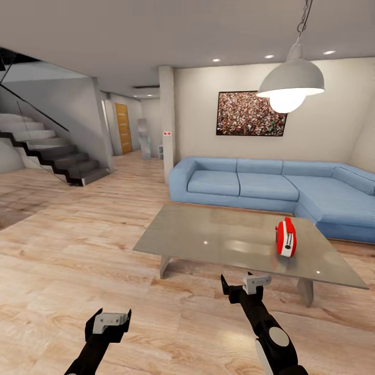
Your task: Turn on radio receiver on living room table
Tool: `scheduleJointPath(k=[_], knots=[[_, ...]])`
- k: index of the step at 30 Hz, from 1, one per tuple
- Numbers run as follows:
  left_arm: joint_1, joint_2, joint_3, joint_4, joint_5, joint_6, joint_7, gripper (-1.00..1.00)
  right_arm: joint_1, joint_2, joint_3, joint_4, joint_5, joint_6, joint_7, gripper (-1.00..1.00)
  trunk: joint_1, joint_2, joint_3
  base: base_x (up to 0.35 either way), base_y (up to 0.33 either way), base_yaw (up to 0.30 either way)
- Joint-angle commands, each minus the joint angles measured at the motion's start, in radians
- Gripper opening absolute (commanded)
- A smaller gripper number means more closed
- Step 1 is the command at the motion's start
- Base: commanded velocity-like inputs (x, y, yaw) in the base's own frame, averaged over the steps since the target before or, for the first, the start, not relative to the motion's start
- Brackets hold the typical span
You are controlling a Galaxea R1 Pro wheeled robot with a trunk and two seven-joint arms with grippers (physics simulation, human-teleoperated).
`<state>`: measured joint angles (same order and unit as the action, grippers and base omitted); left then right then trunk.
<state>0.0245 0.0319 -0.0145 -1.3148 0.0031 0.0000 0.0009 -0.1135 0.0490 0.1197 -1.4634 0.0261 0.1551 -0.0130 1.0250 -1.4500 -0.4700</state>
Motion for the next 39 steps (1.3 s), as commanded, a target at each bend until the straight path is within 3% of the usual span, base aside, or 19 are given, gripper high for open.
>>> scheduleJointPath(k=[1,4,18,39], knots=[[0.0,-0.001,0.0,0.0,0.0,0.0,0.0,1.0,0.0,0.0,0.0,0.0,0.0,0.0,0.0,1.0,0.0,0.0,0.0,0.0,-0.038,-0.008],[0.0,-0.014,-0.002,0.0,-0.001,0.0,0.0,1.0,0.0,0.0,0.0,0.0,0.0,0.0,-0.001,1.0,0.0,0.0,0.0,0.0,-0.017,-0.002],[0.0,-0.017,-0.002,0.0,-0.002,0.0,0.001,1.0,0.0,0.0,0.0,0.0,0.0,0.0,-0.001,1.0,0.0,0.0,0.0,0.001,-0.016,0.0],[0.0,-0.017,-0.002,0.0,-0.002,0.0,0.001,1.0,0.0,0.0,0.0,0.0,0.0,0.0,-0.001,1.0,0.0,0.0,0.0,0.098,-0.277,0.0]])
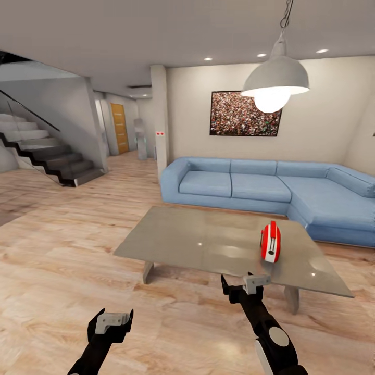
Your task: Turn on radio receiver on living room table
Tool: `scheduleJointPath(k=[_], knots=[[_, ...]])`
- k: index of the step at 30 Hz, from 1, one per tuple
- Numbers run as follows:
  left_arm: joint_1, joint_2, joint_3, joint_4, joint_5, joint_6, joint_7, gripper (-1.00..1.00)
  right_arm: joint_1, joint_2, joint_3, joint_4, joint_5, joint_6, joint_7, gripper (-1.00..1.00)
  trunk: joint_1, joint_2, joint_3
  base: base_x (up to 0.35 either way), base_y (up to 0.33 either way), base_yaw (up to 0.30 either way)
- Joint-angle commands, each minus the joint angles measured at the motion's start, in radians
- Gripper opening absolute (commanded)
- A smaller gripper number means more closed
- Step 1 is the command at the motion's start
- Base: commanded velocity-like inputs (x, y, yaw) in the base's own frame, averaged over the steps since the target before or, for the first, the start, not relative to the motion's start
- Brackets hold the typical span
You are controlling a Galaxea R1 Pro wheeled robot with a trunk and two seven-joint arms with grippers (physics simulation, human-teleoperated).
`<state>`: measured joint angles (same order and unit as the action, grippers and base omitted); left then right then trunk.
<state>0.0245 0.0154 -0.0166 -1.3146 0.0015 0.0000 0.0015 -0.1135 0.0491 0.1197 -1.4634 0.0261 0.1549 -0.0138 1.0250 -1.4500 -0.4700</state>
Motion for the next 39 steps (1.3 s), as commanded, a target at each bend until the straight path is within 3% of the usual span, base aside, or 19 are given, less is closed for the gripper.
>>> scheduleJointPath(k=[1,23,39], knots=[[0.0,0.0,0.0,0.0,0.0,0.0,0.0,1.0,0.0,0.0,0.0,0.0,0.0,0.0,0.0,1.0,0.0,0.0,0.0,0.06,-0.093,-0.012],[0.0,0.0,0.0,0.0,0.0,0.0,0.0,1.0,0.0,0.0,0.0,0.0,0.0,0.0,0.0,1.0,0.0,0.0,0.009,0.006,-0.01,-0.17],[0.0,0.0,0.001,0.0,0.0,0.0,0.0,1.0,0.0,0.0,0.0,0.0,0.0,0.0,0.0,1.0,0.0,0.0,0.01,0.039,-0.058,-0.016]])
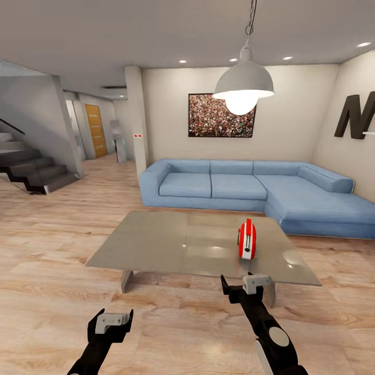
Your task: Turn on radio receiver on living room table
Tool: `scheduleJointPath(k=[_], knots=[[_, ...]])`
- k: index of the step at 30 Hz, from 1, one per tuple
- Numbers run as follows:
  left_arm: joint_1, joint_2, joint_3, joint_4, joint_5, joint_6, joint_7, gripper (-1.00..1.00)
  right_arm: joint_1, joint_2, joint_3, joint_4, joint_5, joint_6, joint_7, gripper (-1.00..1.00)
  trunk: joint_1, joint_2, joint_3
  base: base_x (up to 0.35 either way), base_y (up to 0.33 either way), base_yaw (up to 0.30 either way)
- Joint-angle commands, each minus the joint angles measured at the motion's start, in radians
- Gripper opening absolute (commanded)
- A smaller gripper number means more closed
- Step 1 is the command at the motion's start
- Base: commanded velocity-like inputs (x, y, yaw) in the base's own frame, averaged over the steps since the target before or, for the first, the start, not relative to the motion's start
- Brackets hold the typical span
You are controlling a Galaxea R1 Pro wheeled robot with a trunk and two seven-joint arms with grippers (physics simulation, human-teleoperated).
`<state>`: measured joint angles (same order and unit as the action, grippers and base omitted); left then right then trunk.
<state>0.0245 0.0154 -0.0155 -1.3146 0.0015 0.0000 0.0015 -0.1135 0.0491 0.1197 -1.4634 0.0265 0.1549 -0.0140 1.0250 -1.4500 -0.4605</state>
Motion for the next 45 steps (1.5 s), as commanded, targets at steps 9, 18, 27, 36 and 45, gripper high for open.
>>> scheduleJointPath(k=[9,18,27,36,45], knots=[[0.0,0.0,0.0,0.0,0.0,0.0,0.0,1.0,0.0,0.0,0.0,0.0,0.0,0.0,0.0,1.0,0.0,0.0,0.0,0.164,-0.254,0.0],[0.0,0.0,-0.001,0.0,0.0,0.0,0.0,1.0,0.0,0.0,0.0,0.0,0.0,0.0,0.0,1.0,0.0,0.0,0.0,0.198,-0.26,0.0],[0.0,0.0,-0.001,0.0,0.0,0.0,0.0,1.0,0.0,0.0,0.0,0.0,0.0,0.0,0.0,1.0,0.0,0.0,0.0,0.132,-0.26,0.0],[0.0,0.0,-0.001,0.0,0.0,0.0,0.0,1.0,0.0,0.0,0.0,0.0,0.0,0.0,-0.001,1.0,0.0,0.0,0.0,0.01,-0.263,0.0],[0.0,0.0,-0.001,0.0,0.0,0.0,0.0,1.0,0.0,0.0,0.0,0.0,0.001,0.0,-0.001,1.0,0.0,0.0,0.0,0.001,-0.222,0.0]])
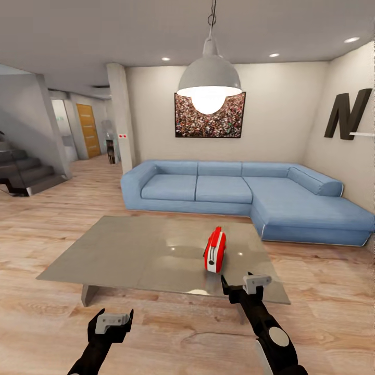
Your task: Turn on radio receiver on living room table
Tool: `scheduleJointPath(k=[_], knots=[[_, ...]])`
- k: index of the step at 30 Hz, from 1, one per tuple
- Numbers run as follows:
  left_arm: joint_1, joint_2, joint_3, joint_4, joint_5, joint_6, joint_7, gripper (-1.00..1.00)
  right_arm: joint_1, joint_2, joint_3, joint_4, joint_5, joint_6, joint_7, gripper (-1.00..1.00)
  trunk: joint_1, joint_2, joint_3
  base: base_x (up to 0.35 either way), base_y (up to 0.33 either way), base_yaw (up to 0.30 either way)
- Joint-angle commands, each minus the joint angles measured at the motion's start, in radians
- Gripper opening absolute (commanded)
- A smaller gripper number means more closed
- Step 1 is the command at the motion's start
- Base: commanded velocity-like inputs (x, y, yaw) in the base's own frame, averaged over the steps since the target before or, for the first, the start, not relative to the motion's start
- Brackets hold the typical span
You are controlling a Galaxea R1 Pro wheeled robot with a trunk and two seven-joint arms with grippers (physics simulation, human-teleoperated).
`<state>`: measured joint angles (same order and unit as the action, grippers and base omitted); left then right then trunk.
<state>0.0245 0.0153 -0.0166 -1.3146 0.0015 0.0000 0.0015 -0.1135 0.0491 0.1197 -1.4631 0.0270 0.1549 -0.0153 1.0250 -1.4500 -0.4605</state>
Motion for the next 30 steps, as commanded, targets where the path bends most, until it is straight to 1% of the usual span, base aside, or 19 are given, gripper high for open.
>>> scheduleJointPath(k=[1,30], knots=[[0.0,0.0,0.0,0.0,0.0,0.0,0.0,1.0,0.0,0.0,0.0,0.0,0.0,0.0,0.0,1.0,0.0,0.0,0.0,0.03,-0.184,0.0],[0.0,0.0,0.001,0.0,-0.001,0.0,0.0,1.0,0.0,0.0,0.001,0.001,0.001,0.0,0.0,1.0,0.0,0.0,0.0,0.098,-0.12,0.0]])
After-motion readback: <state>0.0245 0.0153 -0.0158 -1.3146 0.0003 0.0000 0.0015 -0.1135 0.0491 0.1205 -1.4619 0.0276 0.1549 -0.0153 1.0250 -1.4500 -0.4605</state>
